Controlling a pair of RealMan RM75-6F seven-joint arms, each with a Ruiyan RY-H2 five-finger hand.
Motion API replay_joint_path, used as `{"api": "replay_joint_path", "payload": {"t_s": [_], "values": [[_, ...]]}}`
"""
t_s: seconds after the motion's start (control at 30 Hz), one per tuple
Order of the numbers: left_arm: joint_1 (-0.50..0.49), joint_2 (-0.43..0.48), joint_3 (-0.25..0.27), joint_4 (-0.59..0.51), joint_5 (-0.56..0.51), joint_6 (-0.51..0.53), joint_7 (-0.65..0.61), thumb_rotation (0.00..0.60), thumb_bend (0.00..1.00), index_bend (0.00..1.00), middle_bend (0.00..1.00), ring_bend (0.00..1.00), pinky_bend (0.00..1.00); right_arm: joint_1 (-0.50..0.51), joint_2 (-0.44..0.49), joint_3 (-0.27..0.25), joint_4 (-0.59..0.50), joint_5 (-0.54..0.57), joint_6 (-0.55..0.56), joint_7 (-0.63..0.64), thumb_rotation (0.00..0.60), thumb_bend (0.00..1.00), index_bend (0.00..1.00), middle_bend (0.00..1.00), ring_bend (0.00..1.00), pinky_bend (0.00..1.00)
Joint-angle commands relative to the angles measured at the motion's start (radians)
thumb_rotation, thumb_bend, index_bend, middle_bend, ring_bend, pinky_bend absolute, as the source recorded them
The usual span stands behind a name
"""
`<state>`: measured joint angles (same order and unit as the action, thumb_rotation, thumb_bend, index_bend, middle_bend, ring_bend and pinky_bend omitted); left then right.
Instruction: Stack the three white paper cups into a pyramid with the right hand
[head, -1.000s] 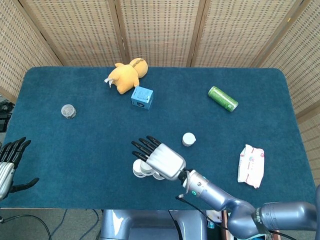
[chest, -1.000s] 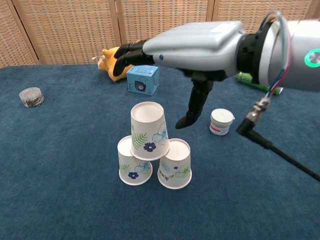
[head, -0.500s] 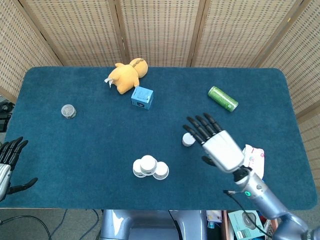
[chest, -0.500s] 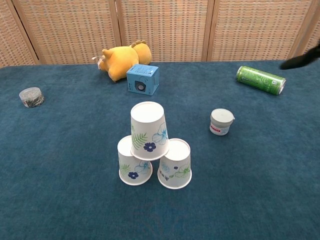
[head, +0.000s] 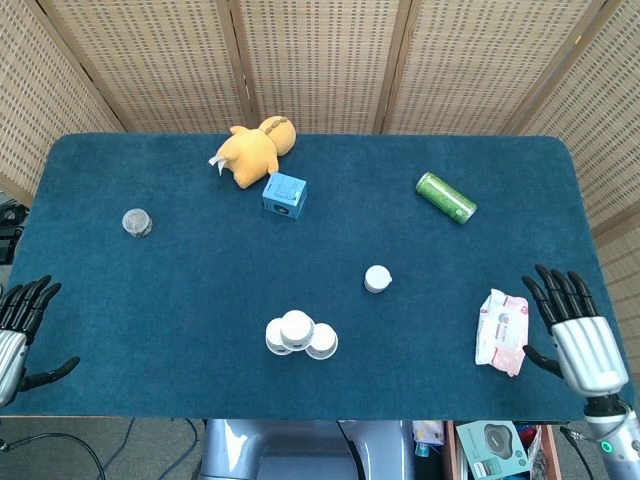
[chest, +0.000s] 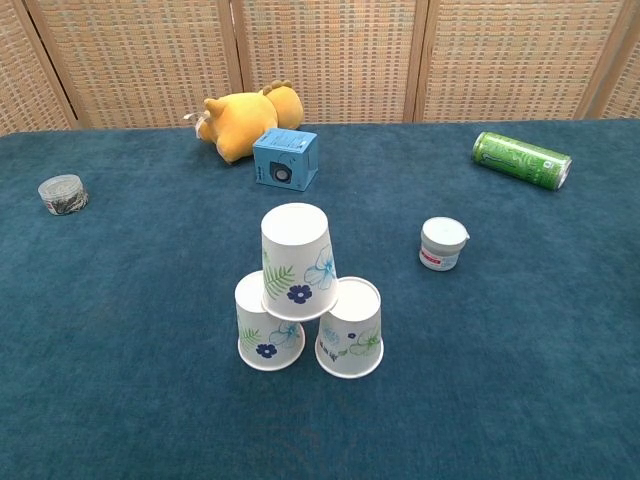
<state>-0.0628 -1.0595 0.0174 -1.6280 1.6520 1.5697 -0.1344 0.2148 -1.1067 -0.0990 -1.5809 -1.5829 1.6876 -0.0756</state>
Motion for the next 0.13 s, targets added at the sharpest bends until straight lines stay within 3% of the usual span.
{"api": "replay_joint_path", "payload": {"t_s": [0.03, 0.13], "values": [[0.005, 0.003, 0.002, -0.004, 0.004, 0.008, 0.002, 0.600, 0.18, 0.00, 0.00, 0.00, 0.00, -0.039, -0.020, 0.000, 0.023, -0.023, 0.038, 0.015, 0.600, 0.00, 0.00, 0.00, 0.00, 0.00], [0.009, 0.006, 0.004, -0.008, 0.009, 0.016, 0.003, 0.600, 0.18, 0.00, 0.00, 0.00, 0.00, -0.051, -0.015, 0.011, 0.020, -0.037, 0.045, 0.019, 0.600, 0.00, 0.00, 0.00, 0.00, 0.00]]}}
